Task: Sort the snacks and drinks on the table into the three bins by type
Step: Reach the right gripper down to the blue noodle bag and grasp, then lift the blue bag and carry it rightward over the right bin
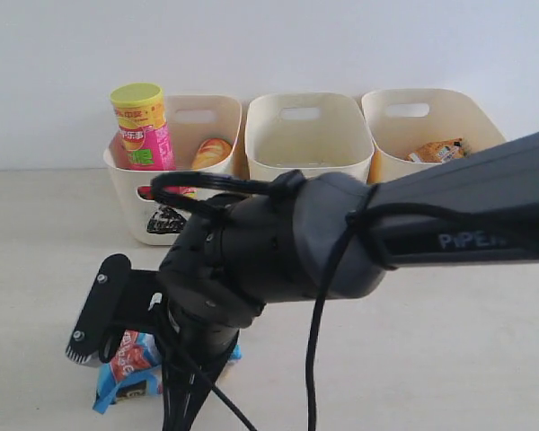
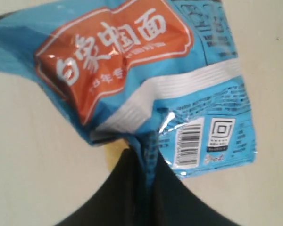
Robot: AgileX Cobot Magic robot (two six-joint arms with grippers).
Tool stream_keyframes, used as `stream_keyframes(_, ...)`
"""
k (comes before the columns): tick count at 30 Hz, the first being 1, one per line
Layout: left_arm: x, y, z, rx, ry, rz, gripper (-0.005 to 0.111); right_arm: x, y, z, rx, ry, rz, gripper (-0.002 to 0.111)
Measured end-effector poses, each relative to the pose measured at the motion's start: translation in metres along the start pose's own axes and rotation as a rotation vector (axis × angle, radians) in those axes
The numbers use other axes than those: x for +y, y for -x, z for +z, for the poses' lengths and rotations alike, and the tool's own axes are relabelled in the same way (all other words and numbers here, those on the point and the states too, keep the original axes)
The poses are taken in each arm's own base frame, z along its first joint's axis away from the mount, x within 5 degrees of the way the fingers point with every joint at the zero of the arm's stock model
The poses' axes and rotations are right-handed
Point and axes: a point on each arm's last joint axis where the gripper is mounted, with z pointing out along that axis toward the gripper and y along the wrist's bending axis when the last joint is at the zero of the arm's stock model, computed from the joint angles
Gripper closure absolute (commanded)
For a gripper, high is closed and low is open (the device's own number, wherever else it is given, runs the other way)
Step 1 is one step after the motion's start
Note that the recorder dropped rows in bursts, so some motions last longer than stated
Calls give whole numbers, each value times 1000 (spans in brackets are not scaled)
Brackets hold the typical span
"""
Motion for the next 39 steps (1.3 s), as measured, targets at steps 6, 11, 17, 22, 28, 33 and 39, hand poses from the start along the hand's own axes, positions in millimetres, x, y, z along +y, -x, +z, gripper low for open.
stream_keyframes(6, 0, 0, 0, 0, 0, 0, 103, -14, 1, -40, -45, -41, 28, 108)
stream_keyframes(11, 0, 0, 0, 0, 0, 0, 103, -21, -1, -72, -66, -67, 45, 108)
stream_keyframes(17, 0, 0, 0, 1, -1, 0, 103, -22, -4, -82, -45, -67, 50, 108)
stream_keyframes(22, 0, 0, 0, 1, -1, 0, 103, -17, -3, -77, -47, -14, 102, 108)
stream_keyframes(28, 0, 0, 0, 4, -3, 0, 103, -6, -7, -50, 34, 70, 141, 82)
stream_keyframes(33, 0, 0, 0, 4, -3, 0, 103, 4, -10, -37, 89, 152, 183, 15)
stream_keyframes(39, 0, 0, 0, 4, -3, 0, 103, 6, -8, -37, 83, 175, 238, 8)
